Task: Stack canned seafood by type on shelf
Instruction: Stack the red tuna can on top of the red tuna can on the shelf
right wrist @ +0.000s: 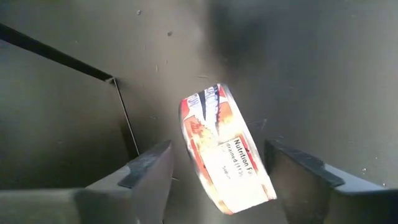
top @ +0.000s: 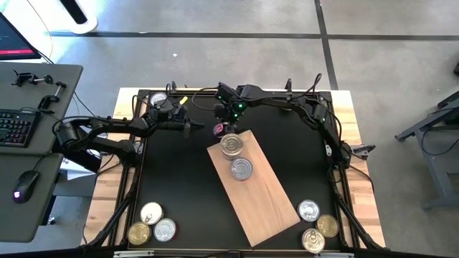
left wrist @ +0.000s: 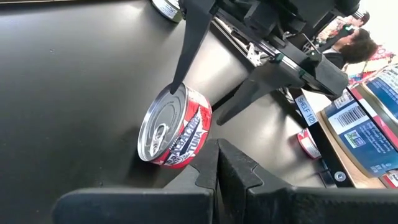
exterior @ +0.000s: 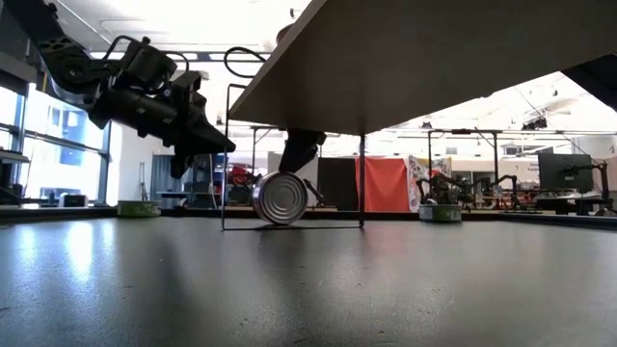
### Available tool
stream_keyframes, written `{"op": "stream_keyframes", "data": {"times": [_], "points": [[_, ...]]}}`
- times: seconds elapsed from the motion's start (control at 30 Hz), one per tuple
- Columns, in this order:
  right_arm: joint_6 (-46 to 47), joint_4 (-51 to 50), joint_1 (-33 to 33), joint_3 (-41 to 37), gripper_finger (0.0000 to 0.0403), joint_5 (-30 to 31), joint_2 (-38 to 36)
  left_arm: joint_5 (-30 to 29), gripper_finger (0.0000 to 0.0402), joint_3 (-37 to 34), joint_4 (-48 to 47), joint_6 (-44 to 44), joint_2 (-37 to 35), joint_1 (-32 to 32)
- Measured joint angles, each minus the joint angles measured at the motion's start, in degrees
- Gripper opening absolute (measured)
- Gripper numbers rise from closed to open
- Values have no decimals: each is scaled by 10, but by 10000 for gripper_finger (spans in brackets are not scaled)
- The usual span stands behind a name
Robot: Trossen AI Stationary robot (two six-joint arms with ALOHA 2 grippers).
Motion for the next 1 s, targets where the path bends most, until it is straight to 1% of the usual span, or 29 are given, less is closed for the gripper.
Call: {"op": "stream_keyframes", "data": {"times": [0.23,0.33,0.43,0.5,0.63,0.73,0.83,0.9,0.97,1.0], "points": [[2,0,0,-1,133,11,1,0,0,0,0,1,0,0],[24,8,2,0,96,22,1,-1,0,0,0,1,0,0],[45,-2,0,9,69,20,2,-1,0,0,0,4,0,0],[41,5,0,18,48,56,6,-1,0,0,1,10,0,1],[47,-2,1,39,8,83,10,-1,0,0,1,14,0,1],[68,-10,-2,62,4,82,4,-1,0,0,2,15,0,1],[78,-10,-5,69,22,81,8,-13,0,0,2,16,0,1],[94,-2,-5,75,39,88,8,-42,0,0,0,14,0,1],[148,17,-6,77,53,107,5,-80,0,0,-1,0,2,1],[188,27,-9,74,58,107,5,-93,0,0,-2,-8,4,1]]}}
